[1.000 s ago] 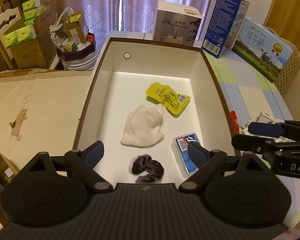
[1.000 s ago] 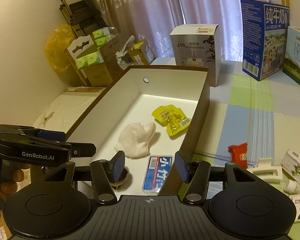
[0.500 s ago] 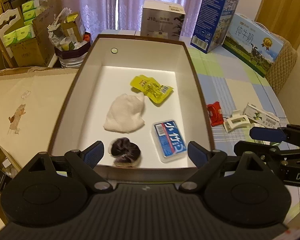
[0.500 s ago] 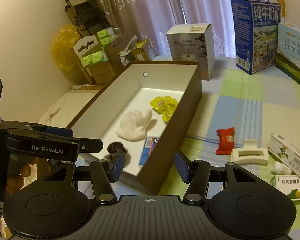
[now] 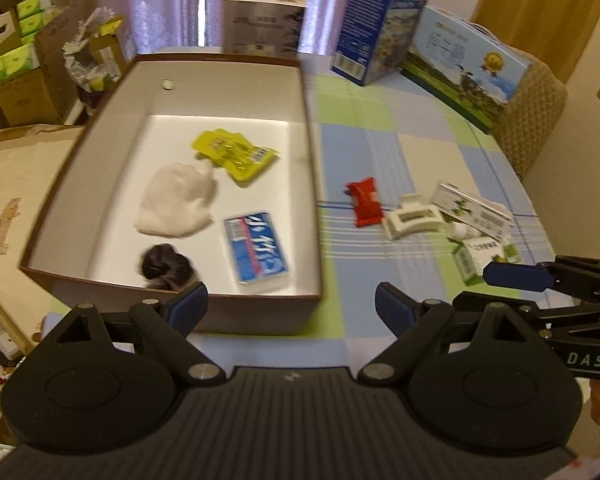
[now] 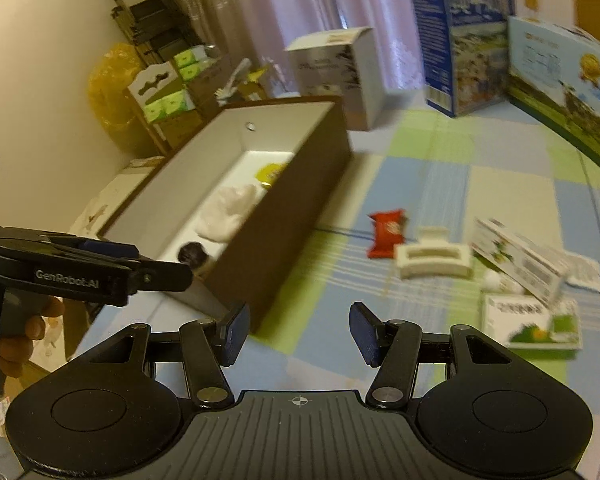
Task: Organize objects
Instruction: 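Withdraw both tools from the box back toward the table items, then move the left tool to the white clip frame while the right tool approaches the long white box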
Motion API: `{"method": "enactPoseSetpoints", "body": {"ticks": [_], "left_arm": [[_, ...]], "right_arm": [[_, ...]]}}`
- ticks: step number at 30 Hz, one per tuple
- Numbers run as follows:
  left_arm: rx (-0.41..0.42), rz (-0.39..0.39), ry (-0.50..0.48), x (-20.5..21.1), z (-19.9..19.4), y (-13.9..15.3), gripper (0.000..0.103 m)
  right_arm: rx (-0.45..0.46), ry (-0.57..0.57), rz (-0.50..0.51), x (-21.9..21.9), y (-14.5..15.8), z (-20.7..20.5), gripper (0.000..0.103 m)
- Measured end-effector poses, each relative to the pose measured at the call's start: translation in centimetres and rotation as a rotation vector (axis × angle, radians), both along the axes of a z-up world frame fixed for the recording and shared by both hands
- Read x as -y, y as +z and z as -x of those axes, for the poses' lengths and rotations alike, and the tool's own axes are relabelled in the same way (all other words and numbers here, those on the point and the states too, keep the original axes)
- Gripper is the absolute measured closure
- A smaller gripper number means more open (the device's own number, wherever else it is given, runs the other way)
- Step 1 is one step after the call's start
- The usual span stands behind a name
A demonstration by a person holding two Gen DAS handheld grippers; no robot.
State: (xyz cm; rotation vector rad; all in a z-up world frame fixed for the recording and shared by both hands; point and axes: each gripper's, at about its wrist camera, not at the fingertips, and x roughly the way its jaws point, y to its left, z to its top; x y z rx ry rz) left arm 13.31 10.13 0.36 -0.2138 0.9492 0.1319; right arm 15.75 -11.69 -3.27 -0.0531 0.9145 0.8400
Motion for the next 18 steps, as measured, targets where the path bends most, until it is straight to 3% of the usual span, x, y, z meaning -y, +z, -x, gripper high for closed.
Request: {"method": "enactPoseSetpoints", "body": {"ticks": [18], "left_arm": [[0.007, 0.002, -0.167, 9.1, -3.5, -1.2, 0.015]], "right_arm": [[-0.039, -0.175, 0.031, 10.2, -0.7, -1.8, 0.05]]}}
